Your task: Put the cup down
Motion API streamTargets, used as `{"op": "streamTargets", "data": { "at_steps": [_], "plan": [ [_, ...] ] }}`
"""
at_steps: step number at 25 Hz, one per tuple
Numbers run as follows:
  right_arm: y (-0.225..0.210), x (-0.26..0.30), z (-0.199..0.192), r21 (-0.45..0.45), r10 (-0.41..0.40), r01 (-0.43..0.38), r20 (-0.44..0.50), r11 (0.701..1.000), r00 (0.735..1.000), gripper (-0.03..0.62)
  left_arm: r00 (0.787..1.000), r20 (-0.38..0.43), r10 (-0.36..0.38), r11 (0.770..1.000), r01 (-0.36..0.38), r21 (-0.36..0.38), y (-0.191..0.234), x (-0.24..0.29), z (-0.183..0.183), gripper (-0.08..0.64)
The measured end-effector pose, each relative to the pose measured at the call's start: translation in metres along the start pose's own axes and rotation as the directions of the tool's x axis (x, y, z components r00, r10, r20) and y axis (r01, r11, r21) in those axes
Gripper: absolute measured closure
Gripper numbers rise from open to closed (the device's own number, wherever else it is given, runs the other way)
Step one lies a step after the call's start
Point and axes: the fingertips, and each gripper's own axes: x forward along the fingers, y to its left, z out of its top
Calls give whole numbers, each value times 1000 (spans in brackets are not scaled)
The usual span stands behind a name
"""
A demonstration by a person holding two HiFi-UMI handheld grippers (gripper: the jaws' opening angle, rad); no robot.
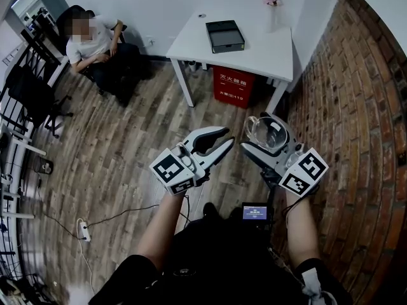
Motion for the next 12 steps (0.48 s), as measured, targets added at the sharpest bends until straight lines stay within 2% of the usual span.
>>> {"op": "streamTargets", "data": {
  "at_steps": [12],
  "plan": [
    [5, 25, -12, 12, -53, 53, -1, 999, 999, 164, 999, -26, -27, 1000, 27, 7, 26, -29, 0, 468]
  ]
}}
